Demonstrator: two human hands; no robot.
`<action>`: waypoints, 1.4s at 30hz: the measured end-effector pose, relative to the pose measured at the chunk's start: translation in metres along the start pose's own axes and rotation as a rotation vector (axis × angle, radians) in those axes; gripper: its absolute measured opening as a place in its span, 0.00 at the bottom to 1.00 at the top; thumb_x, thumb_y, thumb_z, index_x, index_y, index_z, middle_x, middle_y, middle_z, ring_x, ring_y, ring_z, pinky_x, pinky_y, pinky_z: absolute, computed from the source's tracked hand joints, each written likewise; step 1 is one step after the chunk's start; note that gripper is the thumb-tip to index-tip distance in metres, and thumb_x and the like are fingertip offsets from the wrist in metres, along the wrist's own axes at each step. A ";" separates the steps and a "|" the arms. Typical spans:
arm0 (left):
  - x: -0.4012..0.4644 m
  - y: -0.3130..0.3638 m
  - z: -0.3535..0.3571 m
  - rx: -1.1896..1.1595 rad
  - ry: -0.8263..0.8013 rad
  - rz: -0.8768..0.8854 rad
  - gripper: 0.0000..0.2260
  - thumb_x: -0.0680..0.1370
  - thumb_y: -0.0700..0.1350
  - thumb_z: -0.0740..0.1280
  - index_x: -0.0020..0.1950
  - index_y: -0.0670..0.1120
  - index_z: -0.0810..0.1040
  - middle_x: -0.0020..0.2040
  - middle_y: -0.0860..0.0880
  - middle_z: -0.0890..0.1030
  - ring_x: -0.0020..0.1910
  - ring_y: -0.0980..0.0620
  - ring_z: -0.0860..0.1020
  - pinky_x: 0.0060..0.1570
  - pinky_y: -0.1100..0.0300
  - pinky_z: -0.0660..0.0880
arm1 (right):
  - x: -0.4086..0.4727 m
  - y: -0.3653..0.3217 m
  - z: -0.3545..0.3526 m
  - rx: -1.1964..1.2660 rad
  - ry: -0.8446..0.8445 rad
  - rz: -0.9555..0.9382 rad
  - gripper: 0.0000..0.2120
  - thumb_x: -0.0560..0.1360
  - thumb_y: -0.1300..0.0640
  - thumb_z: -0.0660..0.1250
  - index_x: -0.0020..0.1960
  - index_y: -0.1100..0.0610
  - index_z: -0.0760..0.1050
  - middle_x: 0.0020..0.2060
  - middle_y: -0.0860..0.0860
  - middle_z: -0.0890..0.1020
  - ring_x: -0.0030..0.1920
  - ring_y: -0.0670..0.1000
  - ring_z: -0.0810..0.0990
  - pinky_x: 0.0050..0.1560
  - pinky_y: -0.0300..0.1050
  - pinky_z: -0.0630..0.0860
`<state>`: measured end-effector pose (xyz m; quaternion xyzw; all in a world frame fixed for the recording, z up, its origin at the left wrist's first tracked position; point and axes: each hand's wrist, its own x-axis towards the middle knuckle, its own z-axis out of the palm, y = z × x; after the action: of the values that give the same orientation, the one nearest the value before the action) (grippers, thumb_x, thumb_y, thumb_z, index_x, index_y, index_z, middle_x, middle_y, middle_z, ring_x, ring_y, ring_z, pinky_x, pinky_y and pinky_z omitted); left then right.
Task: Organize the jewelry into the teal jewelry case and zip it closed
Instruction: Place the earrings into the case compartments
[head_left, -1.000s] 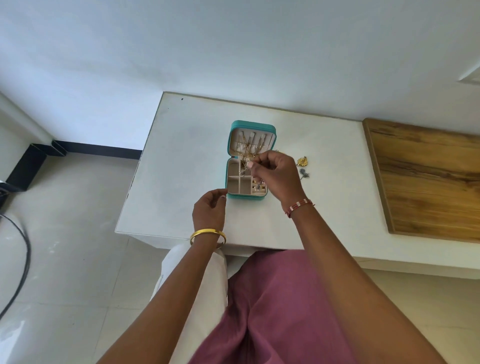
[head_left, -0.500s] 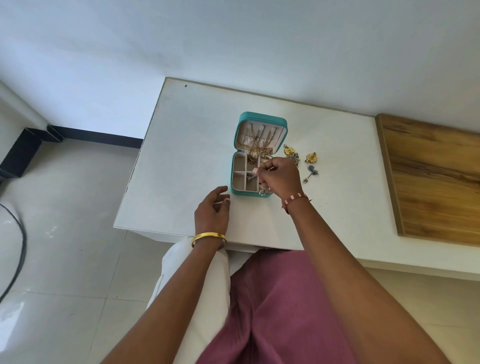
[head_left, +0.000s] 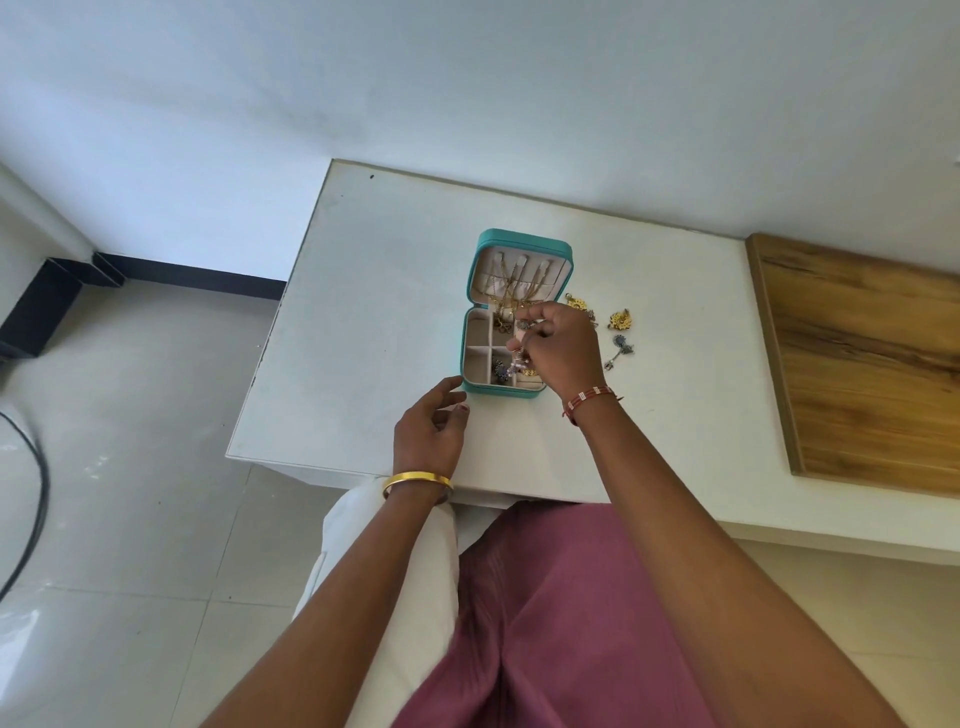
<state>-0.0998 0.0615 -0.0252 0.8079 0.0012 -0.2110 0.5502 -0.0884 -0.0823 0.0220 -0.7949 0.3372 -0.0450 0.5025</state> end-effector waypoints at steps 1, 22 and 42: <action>0.000 0.000 0.000 -0.006 -0.001 0.000 0.16 0.76 0.38 0.62 0.64 0.47 0.73 0.58 0.45 0.80 0.48 0.55 0.75 0.54 0.64 0.70 | 0.001 0.002 0.003 0.004 -0.005 0.019 0.12 0.74 0.71 0.59 0.53 0.63 0.76 0.42 0.60 0.83 0.42 0.57 0.83 0.36 0.44 0.80; -0.004 0.000 0.000 -0.040 0.134 0.000 0.10 0.76 0.37 0.62 0.54 0.44 0.79 0.50 0.44 0.82 0.47 0.49 0.79 0.50 0.64 0.71 | -0.004 0.018 -0.001 -0.112 0.037 -0.080 0.12 0.73 0.71 0.61 0.50 0.62 0.81 0.48 0.60 0.83 0.40 0.52 0.78 0.52 0.52 0.79; -0.018 0.059 0.091 -0.114 -0.084 0.078 0.12 0.75 0.35 0.59 0.43 0.49 0.78 0.37 0.48 0.80 0.38 0.57 0.78 0.45 0.62 0.75 | 0.016 0.102 -0.077 -0.138 0.360 0.061 0.08 0.73 0.65 0.64 0.51 0.62 0.78 0.43 0.59 0.82 0.40 0.51 0.75 0.46 0.39 0.70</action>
<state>-0.1336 -0.0386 0.0055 0.7651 -0.0414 -0.2224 0.6029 -0.1578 -0.1780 -0.0289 -0.7961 0.4476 -0.1480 0.3794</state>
